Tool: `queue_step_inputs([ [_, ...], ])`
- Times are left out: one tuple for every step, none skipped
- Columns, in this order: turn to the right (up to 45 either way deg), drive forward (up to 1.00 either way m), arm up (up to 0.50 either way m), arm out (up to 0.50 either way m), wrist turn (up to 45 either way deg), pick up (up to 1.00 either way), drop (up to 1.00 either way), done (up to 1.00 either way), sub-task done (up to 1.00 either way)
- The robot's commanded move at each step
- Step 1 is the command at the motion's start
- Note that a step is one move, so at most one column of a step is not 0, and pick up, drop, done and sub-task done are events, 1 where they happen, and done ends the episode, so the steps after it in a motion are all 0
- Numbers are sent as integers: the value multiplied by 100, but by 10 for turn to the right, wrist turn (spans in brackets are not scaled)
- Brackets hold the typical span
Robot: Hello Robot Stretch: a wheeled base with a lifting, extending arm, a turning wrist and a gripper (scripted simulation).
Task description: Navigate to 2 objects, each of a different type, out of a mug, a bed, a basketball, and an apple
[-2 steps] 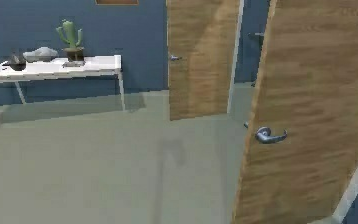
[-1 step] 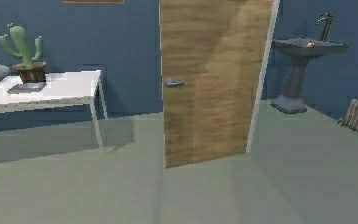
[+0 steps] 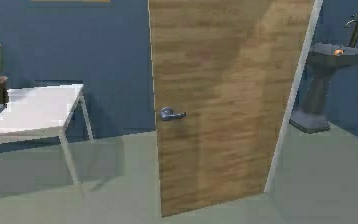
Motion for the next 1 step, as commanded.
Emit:
queue_step_inputs([
  [450, 0, 0, 0, 0, 0, 0, 0, 0],
])
